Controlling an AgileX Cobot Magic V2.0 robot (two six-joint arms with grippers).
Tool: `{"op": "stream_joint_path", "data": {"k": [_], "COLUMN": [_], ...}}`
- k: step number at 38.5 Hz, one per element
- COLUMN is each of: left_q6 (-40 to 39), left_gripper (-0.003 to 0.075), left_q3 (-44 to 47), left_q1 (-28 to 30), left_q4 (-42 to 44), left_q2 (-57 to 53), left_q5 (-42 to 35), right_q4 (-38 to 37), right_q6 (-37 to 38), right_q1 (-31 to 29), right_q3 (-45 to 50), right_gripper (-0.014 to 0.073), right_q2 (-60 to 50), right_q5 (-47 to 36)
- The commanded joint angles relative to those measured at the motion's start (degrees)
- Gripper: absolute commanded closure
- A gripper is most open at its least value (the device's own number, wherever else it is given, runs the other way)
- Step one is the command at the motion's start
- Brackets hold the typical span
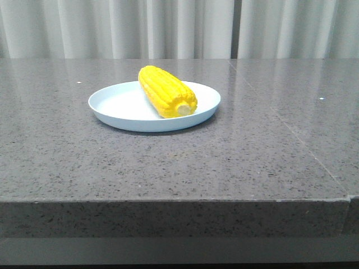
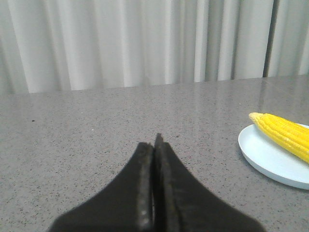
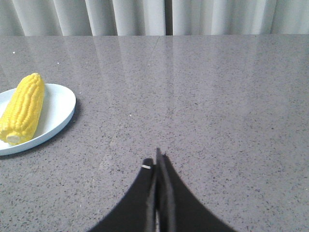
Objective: Place corn on plate with both arms
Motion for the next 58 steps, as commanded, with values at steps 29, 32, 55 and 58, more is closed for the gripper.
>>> {"op": "stream_joint_path", "data": {"k": [29,32,55,58], "left_q6": [-0.57,-0.18,7.38,7.38], "left_gripper": [0.0741,0.0741,0.0741,0.0741], "left_q3": [-0.21,1.96,23.49,25.67], "left_q1": [0.06,0.9,8.96,8.96], "left_q4": [0.54,-0.55,-12.96,-12.96], "left_q2": [0.14,-1.6,-4.8,-4.8], "left_q5": [-6.61,-8.81,-22.34,-24.3], "right_q4": [-0.24,-0.24,-0.24,-0.24], "right_q6": [-0.4,-0.4,-0.4,-0.4], "right_q1": [-0.31,-0.31,-0.31,-0.31], "right_q3": [-1.26,-1.26,-1.22,-1.22], "right_gripper": [0.0662,0.0662,0.0662,0.0662], "right_q2": [0.53,0.53,0.6,0.6], "right_q5": [-4.66,-4.66,-4.54,-4.54]}}
